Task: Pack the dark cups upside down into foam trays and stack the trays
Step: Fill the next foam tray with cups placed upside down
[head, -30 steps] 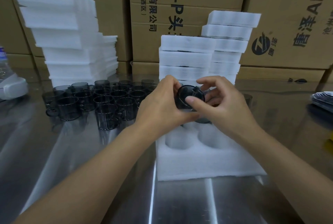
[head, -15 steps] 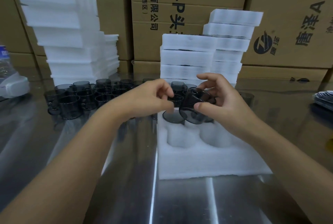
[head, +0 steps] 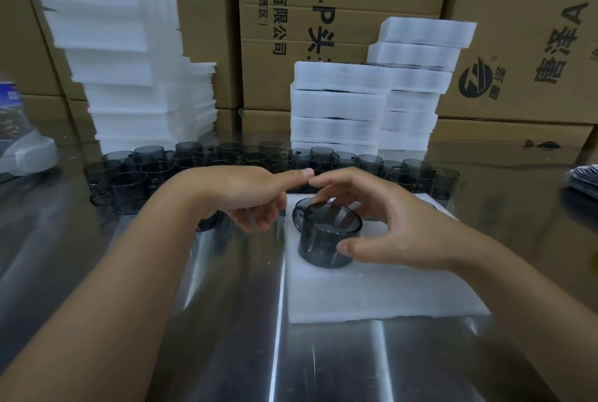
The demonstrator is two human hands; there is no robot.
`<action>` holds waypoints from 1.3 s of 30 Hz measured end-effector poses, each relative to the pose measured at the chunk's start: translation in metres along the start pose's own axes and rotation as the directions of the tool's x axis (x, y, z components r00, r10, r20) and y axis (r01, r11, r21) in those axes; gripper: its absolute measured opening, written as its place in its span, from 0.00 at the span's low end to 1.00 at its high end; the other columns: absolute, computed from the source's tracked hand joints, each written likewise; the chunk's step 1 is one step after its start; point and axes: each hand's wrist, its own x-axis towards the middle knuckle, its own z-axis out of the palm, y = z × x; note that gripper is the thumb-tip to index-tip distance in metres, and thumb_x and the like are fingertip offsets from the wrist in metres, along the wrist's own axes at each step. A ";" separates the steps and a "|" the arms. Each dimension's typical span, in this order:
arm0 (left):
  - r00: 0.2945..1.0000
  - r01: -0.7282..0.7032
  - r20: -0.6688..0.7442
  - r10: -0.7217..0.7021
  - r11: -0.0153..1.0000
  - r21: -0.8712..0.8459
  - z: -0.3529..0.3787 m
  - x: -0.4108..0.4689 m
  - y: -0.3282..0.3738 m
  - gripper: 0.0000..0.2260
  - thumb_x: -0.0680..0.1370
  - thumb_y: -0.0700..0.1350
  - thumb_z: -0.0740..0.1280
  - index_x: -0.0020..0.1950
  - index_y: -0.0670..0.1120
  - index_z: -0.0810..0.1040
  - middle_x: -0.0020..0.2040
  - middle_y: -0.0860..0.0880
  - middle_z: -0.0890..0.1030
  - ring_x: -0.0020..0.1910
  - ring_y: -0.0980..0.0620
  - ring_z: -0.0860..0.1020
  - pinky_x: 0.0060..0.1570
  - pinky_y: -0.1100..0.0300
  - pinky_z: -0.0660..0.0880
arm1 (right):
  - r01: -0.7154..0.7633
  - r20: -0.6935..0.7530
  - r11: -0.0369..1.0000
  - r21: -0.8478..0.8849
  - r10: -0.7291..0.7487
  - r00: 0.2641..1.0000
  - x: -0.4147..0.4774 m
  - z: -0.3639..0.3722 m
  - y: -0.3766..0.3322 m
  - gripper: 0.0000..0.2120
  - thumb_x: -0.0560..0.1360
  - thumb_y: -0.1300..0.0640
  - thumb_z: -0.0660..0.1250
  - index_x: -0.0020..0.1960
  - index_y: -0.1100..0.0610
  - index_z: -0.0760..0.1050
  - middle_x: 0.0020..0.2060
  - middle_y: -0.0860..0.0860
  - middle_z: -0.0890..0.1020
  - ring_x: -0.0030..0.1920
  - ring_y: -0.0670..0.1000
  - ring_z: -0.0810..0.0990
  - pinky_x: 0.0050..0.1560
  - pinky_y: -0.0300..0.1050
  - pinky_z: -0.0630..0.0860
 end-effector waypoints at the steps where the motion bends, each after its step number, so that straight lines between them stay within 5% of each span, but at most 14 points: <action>1: 1.000 -0.009 0.005 0.009 1.000 0.015 -0.001 -0.001 0.000 0.33 0.58 0.78 0.57 0.39 0.49 0.76 0.27 0.54 0.80 0.30 0.58 0.80 0.31 0.63 0.75 | -0.009 0.002 1.000 -0.007 0.009 1.000 0.000 0.000 0.001 0.28 0.66 0.55 0.71 0.63 0.38 0.70 0.56 0.38 0.77 0.59 0.42 0.76 0.61 0.46 0.74; 12: 0.977 -0.065 0.215 0.013 0.969 0.236 -0.002 -0.015 -0.001 0.28 0.55 0.72 0.64 0.40 0.50 0.75 0.38 0.53 0.79 0.36 0.60 0.80 0.38 0.64 0.76 | -0.066 0.096 0.990 -0.122 0.078 0.992 0.004 0.000 0.007 0.31 0.65 0.43 0.74 0.64 0.31 0.66 0.56 0.33 0.77 0.60 0.38 0.74 0.64 0.42 0.69; 16: 0.973 -0.054 0.233 -0.007 0.965 0.257 -0.002 -0.015 0.000 0.28 0.57 0.72 0.64 0.40 0.49 0.76 0.37 0.53 0.79 0.34 0.61 0.80 0.38 0.63 0.77 | -0.122 -0.117 0.992 -0.017 0.120 0.986 0.010 -0.001 0.014 0.22 0.67 0.33 0.68 0.58 0.38 0.73 0.46 0.37 0.81 0.49 0.38 0.78 0.53 0.38 0.73; 18: 0.973 -0.052 0.231 -0.011 0.962 0.268 -0.002 -0.015 0.000 0.29 0.55 0.73 0.64 0.39 0.49 0.76 0.37 0.53 0.79 0.32 0.61 0.80 0.37 0.63 0.76 | -0.183 -0.185 0.982 -0.035 0.174 0.967 0.013 0.001 0.021 0.18 0.68 0.37 0.68 0.56 0.40 0.75 0.41 0.40 0.81 0.43 0.41 0.77 0.47 0.37 0.72; 26: 0.964 -0.041 0.259 -0.059 0.931 0.364 0.000 -0.014 0.002 0.30 0.52 0.74 0.62 0.37 0.51 0.75 0.36 0.54 0.79 0.30 0.63 0.78 0.36 0.65 0.74 | -0.250 -0.139 0.966 -0.065 0.240 0.961 0.015 0.002 0.030 0.17 0.67 0.37 0.70 0.54 0.39 0.74 0.34 0.40 0.76 0.32 0.38 0.72 0.35 0.32 0.69; 39: 0.936 -0.037 0.326 -0.135 0.881 0.472 0.008 -0.011 0.008 0.33 0.51 0.74 0.60 0.40 0.49 0.73 0.40 0.51 0.75 0.39 0.56 0.76 0.40 0.64 0.73 | -0.223 -0.110 0.919 -0.325 0.198 0.974 0.017 0.008 0.031 0.18 0.71 0.41 0.70 0.58 0.41 0.72 0.43 0.42 0.70 0.48 0.40 0.66 0.45 0.30 0.63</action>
